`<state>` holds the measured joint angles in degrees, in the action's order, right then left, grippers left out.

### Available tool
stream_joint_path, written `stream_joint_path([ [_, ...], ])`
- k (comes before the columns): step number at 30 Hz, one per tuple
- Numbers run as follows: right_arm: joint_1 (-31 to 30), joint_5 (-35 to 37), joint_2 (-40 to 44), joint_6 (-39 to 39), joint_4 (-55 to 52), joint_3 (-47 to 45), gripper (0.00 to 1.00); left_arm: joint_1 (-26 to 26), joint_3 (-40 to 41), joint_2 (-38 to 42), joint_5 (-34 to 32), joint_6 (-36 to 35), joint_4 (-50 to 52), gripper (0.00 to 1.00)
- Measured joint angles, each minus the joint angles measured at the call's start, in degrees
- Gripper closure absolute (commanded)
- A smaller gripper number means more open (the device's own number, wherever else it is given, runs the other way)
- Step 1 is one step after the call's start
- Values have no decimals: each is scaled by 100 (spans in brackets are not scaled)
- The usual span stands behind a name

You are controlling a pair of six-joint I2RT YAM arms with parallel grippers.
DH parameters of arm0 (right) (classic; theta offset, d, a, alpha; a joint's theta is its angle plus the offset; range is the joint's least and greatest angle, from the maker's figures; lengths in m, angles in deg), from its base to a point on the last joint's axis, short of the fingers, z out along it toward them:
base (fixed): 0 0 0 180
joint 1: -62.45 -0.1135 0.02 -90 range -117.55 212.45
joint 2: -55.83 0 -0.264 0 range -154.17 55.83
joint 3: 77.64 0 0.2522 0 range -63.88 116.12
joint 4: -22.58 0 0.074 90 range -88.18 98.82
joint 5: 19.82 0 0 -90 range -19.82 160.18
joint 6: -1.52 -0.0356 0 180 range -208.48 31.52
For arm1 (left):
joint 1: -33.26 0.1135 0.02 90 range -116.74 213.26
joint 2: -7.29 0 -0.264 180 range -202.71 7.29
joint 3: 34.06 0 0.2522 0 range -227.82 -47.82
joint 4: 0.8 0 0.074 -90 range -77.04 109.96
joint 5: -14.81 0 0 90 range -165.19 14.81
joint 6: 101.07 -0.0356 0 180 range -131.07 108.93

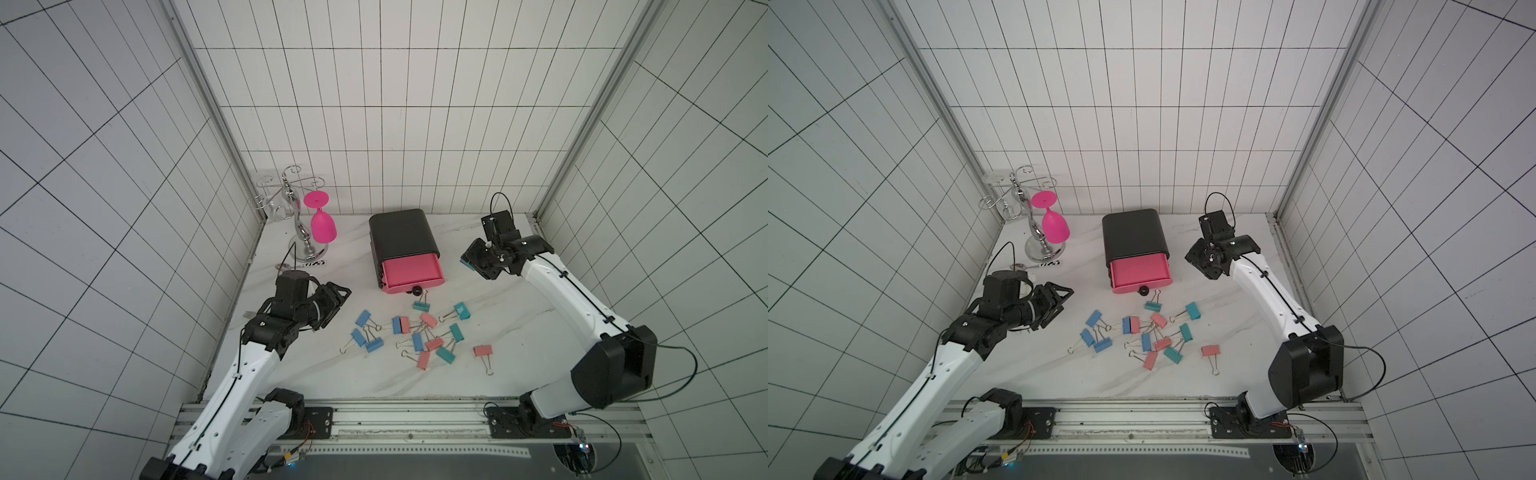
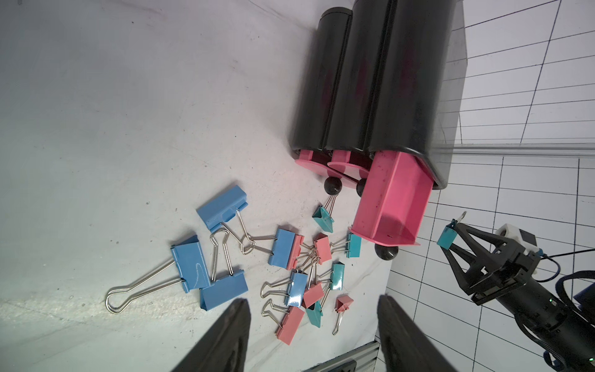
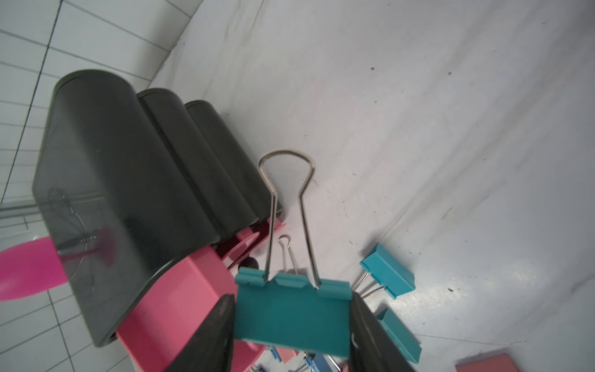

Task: Put the binder clips in the drawer according to color
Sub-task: Place the binder clip in the drawer.

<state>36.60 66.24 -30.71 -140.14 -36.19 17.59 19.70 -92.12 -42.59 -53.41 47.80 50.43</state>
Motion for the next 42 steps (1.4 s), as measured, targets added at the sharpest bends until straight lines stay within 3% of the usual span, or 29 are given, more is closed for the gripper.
stream_joint_path([
  [8,-767,-251,-184,734,-369,782,63,-221,-92,81,-7,22,48,34],
  [22,-1314,-428,-1058,1329,-772,1276,61,-247,-46,522,-79,136,273,34],
  [33,-1318,-420,-1176,1499,-850,1528,33,-247,72,636,-122,203,356,34],
  [37,-1318,-400,-1176,1554,-874,1657,28,-247,72,632,-127,219,356,34],
  [42,-1318,-313,-1176,1611,-894,1729,30,-247,72,616,-138,216,356,34],
])
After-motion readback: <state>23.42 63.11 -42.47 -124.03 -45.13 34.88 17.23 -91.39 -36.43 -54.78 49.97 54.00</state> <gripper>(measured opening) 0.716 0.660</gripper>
